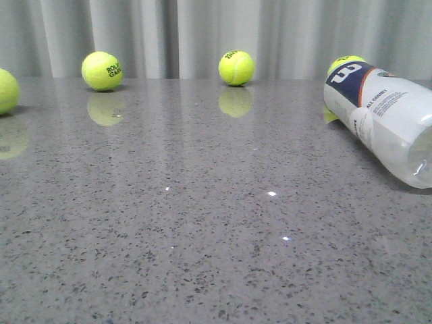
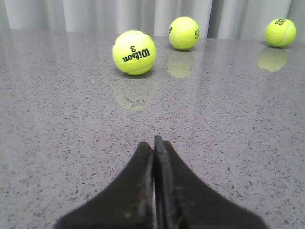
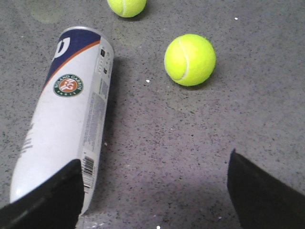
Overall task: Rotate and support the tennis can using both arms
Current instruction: 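Lower the right gripper onto the white tennis can's middle and close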
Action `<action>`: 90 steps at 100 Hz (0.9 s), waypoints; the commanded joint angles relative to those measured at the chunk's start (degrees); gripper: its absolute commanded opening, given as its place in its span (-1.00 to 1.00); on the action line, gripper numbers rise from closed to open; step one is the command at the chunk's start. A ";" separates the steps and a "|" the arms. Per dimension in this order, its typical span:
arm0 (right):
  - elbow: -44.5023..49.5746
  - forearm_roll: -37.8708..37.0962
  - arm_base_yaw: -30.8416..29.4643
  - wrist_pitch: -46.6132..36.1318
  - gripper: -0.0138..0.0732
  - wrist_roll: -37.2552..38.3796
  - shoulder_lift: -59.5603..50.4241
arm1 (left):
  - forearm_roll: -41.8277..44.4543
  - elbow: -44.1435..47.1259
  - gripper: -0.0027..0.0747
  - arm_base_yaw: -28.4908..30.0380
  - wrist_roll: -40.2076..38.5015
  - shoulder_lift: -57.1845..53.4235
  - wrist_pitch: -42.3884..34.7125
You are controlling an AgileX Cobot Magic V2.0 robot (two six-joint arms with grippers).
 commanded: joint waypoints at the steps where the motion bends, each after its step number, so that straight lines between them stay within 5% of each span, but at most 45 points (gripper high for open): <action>1: -5.25 2.48 1.64 -0.08 0.78 -0.49 3.32 | -0.46 2.77 -0.99 0.14 -0.02 -2.16 -4.57; 44: -22.94 16.29 5.75 14.05 0.78 -0.88 26.07 | -0.46 2.77 -0.99 0.14 -0.02 -2.16 -4.57; 90: -32.64 17.19 5.75 18.24 0.77 -1.21 49.34 | -0.46 2.77 -0.99 0.14 -0.02 -2.16 -4.57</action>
